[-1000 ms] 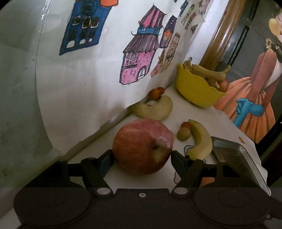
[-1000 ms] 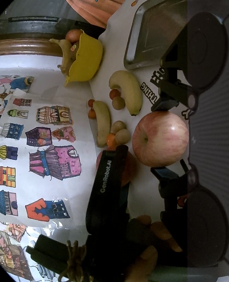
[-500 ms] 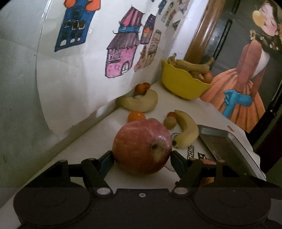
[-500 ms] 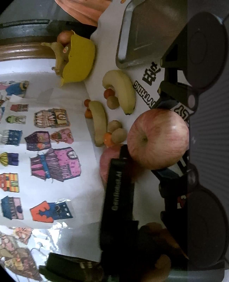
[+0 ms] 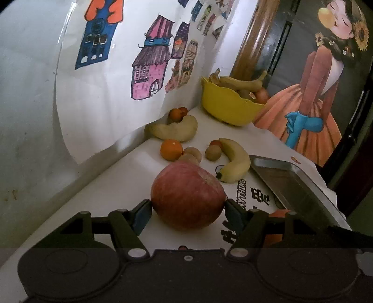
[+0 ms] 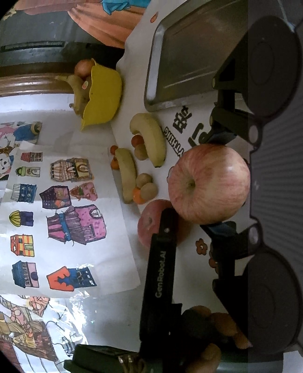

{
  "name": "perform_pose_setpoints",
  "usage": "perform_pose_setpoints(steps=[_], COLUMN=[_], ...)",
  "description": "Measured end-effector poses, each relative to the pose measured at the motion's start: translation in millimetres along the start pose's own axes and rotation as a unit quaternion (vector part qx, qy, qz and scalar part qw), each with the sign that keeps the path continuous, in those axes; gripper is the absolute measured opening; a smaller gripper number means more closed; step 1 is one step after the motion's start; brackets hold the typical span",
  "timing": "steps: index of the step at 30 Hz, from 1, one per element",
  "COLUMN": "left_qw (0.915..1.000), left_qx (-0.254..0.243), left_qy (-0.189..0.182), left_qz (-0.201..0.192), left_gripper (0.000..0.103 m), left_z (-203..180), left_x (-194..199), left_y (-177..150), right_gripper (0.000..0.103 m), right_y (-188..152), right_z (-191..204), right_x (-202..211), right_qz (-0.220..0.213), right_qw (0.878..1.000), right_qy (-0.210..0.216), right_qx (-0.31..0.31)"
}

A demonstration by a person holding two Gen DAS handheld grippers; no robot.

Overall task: Organize fruits
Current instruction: 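Carry the pink apple in the right tool while the left tool carries the red apple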

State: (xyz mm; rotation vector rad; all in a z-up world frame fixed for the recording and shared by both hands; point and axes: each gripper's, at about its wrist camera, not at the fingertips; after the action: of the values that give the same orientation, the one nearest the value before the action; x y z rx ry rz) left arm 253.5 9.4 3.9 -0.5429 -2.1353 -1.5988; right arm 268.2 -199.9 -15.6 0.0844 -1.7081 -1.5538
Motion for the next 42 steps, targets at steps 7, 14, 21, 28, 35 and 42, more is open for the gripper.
perform_pose_setpoints(steps=[7,14,21,28,35,42], left_qw=[0.9998,0.9996,0.9994,0.9998,0.9998,0.999], left_qx=[0.002,-0.01,-0.024,-0.015,-0.018,-0.021], left_qy=[0.018,0.026,0.024,0.009,-0.01,-0.04], left_qz=[-0.005,0.007,0.002,0.006,0.003,-0.001], left_gripper=[0.082,0.084,0.075,0.074,0.074,0.074], left_z=[-2,-4,-10,-8,-23,-47], left_x=[-7,-21,-22,-14,-7,-5], left_y=[8,10,9,5,0,6], right_gripper=[0.071,0.071,0.071,0.071,0.07,0.07], right_y=[-2,-1,0,0,-4,-10], right_z=[-1,-1,-1,-1,-2,-16], right_x=[-4,-8,-9,-6,7,29], right_qz=[0.015,0.023,0.023,0.018,-0.002,-0.025], right_qw=[1.0,1.0,1.0,1.0,1.0,0.999], right_qy=[-0.004,-0.002,-0.004,-0.005,-0.004,-0.016], right_qx=[-0.003,-0.005,-0.003,-0.007,-0.018,-0.038])
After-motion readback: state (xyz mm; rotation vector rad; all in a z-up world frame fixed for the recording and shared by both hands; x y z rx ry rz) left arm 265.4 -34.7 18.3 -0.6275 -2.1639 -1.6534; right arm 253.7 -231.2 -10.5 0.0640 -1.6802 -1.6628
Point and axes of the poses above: each gripper's, at about its wrist camera, not at the fingertips, and x roughly against the way its jaws point, z to its left, y to its top, and after that the axes turned 5 degrees about y, right-handed
